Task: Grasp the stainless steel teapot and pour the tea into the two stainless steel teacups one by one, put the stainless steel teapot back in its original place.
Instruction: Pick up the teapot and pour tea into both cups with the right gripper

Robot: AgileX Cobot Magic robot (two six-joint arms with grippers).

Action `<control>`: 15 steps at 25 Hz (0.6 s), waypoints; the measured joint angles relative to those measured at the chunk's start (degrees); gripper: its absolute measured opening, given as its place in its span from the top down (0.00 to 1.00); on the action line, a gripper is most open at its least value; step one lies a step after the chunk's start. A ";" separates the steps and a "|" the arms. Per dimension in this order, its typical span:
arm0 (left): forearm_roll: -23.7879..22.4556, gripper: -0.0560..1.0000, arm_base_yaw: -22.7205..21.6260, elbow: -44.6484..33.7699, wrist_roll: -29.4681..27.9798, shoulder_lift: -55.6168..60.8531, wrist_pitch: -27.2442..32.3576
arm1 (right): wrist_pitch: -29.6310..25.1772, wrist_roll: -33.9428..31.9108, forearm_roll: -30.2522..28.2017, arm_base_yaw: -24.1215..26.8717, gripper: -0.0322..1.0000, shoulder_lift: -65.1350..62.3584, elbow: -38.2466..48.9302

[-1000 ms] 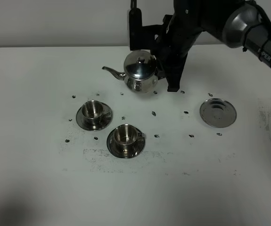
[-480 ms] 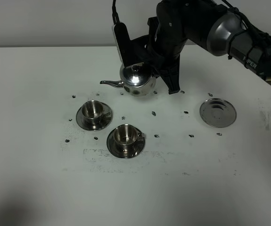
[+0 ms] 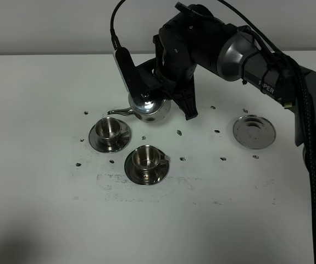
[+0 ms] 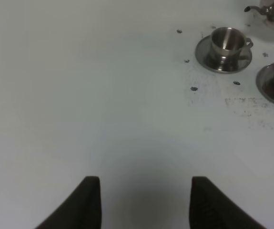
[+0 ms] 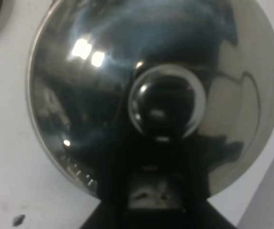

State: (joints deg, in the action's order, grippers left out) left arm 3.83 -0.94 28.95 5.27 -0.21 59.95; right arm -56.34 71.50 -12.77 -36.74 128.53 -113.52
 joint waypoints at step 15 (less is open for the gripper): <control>0.00 0.55 0.00 0.00 0.00 0.00 0.00 | 3.06 0.05 -6.23 -1.85 0.77 1.57 0.00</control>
State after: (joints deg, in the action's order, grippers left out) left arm 3.83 -0.94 28.95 5.27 -0.21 59.95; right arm -53.28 71.55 -19.00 -38.59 130.11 -113.52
